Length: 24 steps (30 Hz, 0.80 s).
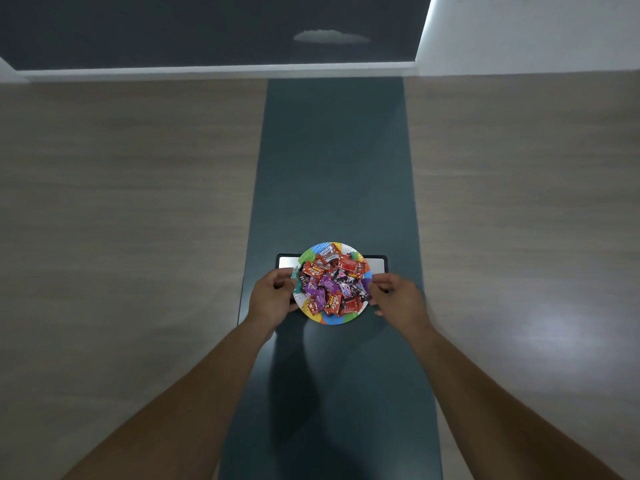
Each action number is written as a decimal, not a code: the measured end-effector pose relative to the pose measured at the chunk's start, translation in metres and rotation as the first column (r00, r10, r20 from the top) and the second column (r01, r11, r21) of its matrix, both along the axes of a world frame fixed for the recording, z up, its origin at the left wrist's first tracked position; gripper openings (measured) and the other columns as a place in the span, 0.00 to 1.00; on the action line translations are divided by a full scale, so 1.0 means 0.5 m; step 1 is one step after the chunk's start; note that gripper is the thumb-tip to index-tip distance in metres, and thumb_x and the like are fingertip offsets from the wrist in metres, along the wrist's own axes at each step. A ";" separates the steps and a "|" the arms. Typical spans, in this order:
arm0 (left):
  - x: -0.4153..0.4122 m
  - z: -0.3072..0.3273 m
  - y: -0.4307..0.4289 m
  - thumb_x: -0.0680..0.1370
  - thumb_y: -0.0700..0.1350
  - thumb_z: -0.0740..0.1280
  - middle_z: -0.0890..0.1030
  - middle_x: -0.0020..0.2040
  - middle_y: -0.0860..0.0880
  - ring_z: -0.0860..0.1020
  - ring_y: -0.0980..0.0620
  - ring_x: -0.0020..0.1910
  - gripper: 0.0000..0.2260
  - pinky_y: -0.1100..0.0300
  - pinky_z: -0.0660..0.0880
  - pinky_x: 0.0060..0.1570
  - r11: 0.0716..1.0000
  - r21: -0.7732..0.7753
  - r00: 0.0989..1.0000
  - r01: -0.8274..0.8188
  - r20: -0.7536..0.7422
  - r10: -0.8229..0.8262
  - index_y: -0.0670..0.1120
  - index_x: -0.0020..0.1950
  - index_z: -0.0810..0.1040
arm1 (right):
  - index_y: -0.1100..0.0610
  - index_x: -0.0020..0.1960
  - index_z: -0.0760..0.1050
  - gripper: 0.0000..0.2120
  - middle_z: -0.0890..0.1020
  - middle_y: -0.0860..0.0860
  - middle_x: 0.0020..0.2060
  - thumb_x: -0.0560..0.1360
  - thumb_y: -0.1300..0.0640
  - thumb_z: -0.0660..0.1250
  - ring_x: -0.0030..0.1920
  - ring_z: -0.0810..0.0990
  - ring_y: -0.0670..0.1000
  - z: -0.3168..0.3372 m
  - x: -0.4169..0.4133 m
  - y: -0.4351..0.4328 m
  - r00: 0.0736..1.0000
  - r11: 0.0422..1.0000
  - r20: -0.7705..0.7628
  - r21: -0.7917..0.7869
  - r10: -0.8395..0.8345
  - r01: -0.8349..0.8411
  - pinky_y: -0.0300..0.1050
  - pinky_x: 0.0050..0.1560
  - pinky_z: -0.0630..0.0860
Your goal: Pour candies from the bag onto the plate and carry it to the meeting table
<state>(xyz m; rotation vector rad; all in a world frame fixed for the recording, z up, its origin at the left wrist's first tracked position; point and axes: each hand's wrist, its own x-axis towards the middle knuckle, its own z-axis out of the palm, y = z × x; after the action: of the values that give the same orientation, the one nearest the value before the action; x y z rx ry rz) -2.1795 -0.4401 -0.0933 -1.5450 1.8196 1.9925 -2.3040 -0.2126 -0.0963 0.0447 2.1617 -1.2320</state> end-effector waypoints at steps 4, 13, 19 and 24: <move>-0.003 0.005 -0.004 0.86 0.38 0.67 0.85 0.58 0.45 0.87 0.46 0.52 0.08 0.50 0.88 0.48 1.000 -0.003 1.000 -0.018 -0.001 0.018 0.43 0.64 0.81 | 0.54 0.62 0.84 0.11 0.89 0.50 0.53 0.82 0.52 0.74 0.47 0.88 0.48 -0.007 -0.004 0.005 0.999 0.999 0.005 0.009 0.051 -0.051 0.39 0.36 0.84; 0.018 0.018 -0.010 0.87 0.46 0.65 0.86 0.61 0.44 0.87 0.45 0.57 0.10 0.45 0.87 0.56 0.984 -0.165 0.998 0.070 0.015 -0.068 0.47 0.65 0.83 | 0.49 0.70 0.76 0.22 0.87 0.44 0.57 0.79 0.42 0.74 0.58 0.87 0.51 -0.001 0.018 0.006 0.998 0.997 -0.001 0.034 0.067 -0.067 0.57 0.60 0.86; 0.130 -0.023 0.019 0.87 0.45 0.63 0.77 0.68 0.48 0.78 0.49 0.67 0.15 0.46 0.81 0.67 0.683 -0.699 0.969 0.211 0.058 -0.240 0.46 0.71 0.82 | 0.56 0.73 0.75 0.21 0.81 0.49 0.58 0.81 0.54 0.74 0.56 0.81 0.50 -0.003 0.123 0.040 0.948 0.988 -0.292 0.119 0.129 -0.097 0.51 0.60 0.82; 0.250 -0.068 0.060 0.88 0.53 0.54 0.51 0.90 0.51 0.49 0.47 0.89 0.28 0.45 0.54 0.85 0.318 -0.737 0.779 0.596 0.435 -0.452 0.52 0.89 0.53 | 0.53 0.81 0.71 0.29 0.73 0.52 0.78 0.82 0.45 0.67 0.78 0.72 0.57 -0.048 0.203 0.089 0.684 0.826 -0.531 0.529 0.501 -0.194 0.63 0.78 0.68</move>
<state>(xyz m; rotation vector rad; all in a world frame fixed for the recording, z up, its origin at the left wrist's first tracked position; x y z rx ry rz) -2.0546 -0.4103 -0.1272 -0.8280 2.9235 0.5941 -2.2024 -0.1683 -0.1206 -0.7050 2.8301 -0.5325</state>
